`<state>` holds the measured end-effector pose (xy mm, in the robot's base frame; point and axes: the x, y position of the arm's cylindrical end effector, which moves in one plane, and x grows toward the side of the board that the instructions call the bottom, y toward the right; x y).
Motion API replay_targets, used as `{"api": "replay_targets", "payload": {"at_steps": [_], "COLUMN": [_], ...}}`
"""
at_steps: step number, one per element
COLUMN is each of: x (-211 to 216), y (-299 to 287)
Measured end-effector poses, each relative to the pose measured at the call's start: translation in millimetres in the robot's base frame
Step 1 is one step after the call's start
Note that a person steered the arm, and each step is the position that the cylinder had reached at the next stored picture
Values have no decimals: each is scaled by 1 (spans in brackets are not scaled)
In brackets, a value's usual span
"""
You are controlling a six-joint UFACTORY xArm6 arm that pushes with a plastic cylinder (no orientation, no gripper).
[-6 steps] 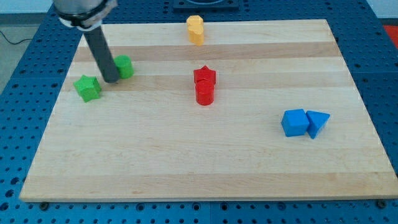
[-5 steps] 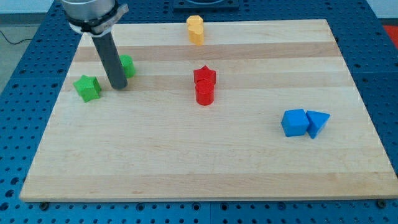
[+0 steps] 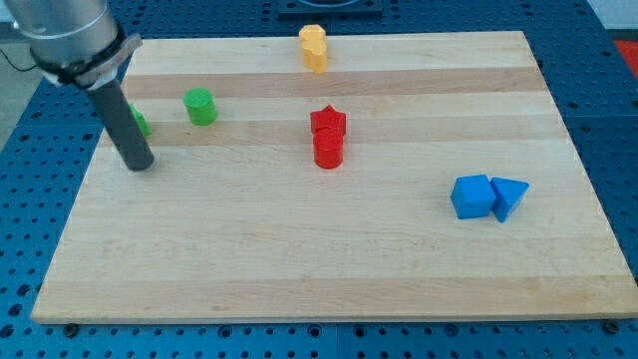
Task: Move green star to the top left of green circle
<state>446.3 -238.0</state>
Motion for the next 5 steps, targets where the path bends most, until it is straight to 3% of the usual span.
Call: {"api": "replay_targets", "payload": {"at_steps": [2, 4, 5], "x": [-48, -114, -102], "y": [-44, -29, -29]}}
